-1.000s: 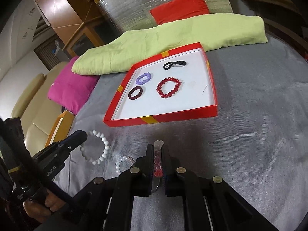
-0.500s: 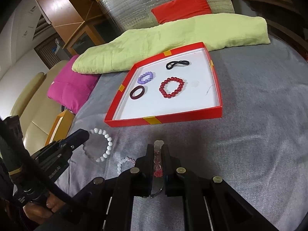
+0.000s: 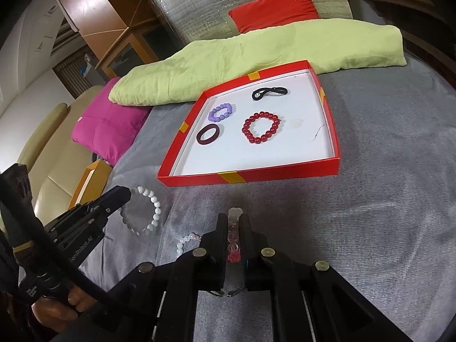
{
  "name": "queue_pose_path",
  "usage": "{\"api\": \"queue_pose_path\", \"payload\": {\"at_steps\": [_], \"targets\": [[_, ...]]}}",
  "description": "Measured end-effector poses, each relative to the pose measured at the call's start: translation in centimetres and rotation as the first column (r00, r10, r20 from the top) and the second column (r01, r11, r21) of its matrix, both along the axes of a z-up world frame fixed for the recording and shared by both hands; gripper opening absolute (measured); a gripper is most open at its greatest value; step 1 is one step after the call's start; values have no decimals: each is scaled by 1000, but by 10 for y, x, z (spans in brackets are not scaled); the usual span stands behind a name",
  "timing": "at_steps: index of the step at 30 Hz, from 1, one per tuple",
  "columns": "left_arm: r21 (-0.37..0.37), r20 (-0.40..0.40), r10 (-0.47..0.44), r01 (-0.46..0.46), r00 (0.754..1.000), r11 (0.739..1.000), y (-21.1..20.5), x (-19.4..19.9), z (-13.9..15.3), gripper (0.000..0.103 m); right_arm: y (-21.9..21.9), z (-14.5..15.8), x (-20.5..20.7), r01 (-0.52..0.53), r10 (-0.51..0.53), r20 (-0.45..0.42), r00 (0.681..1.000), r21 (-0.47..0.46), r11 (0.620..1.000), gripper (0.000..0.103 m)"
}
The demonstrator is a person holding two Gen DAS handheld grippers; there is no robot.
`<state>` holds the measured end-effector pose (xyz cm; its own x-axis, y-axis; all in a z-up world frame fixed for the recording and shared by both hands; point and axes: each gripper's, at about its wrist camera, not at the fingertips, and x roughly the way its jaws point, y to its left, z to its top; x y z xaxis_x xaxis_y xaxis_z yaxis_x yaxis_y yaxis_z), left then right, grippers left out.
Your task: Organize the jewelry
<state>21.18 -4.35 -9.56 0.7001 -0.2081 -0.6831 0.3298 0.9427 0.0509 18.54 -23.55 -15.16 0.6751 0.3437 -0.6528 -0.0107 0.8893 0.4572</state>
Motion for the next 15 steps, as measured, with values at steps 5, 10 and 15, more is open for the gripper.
{"api": "queue_pose_path", "payload": {"at_steps": [5, 10, 15], "targets": [[27, -11, 14, -14, 1000, 1000, -3, 3, -6, 10, 3, -5, 5, -6, 6, -6, 1000, 6, 1000, 8], [36, -26, 12, -11, 1000, 999, -8, 7, -12, 10, 1, -10, 13, -11, 12, -27, 1000, 37, 999, 8], [39, -48, 7, -5, 999, 999, -11, 13, -19, 10, -8, -16, 21, 7, -4, -51, 999, 57, 998, 8]]}}
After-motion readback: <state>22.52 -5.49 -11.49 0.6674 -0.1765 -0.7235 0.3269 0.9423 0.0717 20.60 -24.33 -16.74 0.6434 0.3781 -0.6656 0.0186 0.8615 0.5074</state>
